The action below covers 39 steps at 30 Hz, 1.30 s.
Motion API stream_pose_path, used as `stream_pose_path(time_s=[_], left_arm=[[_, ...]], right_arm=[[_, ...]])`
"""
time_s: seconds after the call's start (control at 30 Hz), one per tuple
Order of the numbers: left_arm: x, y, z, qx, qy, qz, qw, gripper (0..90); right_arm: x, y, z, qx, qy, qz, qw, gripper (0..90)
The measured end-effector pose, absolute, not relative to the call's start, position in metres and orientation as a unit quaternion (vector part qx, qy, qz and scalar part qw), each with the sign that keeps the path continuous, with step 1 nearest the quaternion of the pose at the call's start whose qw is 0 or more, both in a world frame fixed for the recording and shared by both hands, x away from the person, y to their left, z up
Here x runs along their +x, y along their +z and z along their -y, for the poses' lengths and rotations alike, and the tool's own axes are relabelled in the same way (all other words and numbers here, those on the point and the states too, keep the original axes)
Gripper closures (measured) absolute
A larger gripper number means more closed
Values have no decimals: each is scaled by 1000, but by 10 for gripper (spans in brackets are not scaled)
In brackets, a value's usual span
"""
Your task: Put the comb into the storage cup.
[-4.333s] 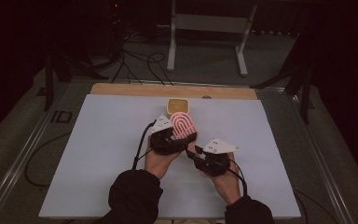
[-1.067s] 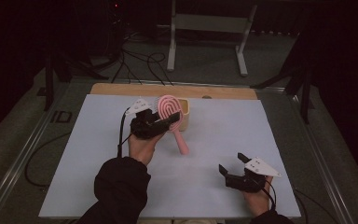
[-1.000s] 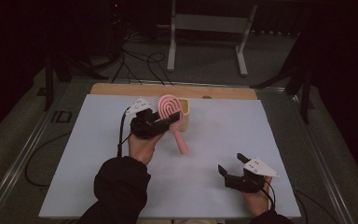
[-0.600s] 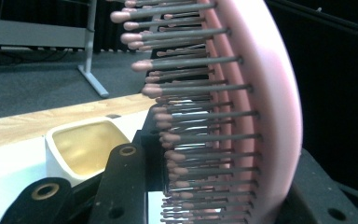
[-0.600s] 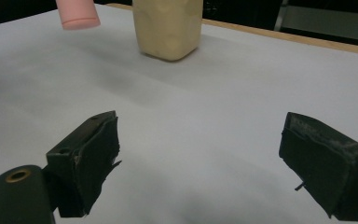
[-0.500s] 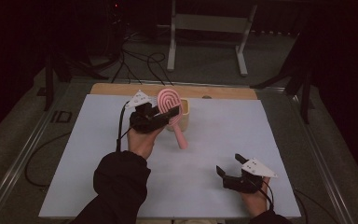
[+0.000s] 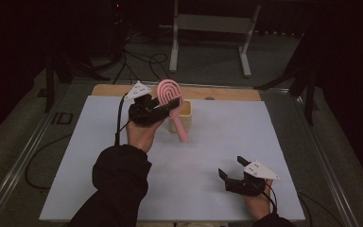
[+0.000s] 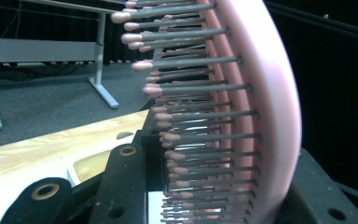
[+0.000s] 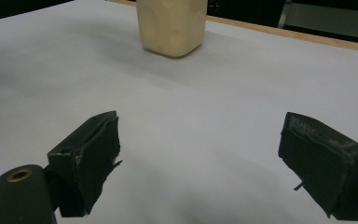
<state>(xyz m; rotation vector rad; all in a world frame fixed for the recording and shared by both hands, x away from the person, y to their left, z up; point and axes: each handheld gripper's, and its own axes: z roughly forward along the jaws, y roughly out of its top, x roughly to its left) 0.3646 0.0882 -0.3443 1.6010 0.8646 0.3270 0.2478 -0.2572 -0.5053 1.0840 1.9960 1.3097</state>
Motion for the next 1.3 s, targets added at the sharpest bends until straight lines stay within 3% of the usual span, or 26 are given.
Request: stream_pose_path(time_s=[1.3], left_arm=[[394, -307, -73, 702, 192, -362, 582, 634]], right_arm=[[247, -505, 256, 398, 485, -737, 251, 128]])
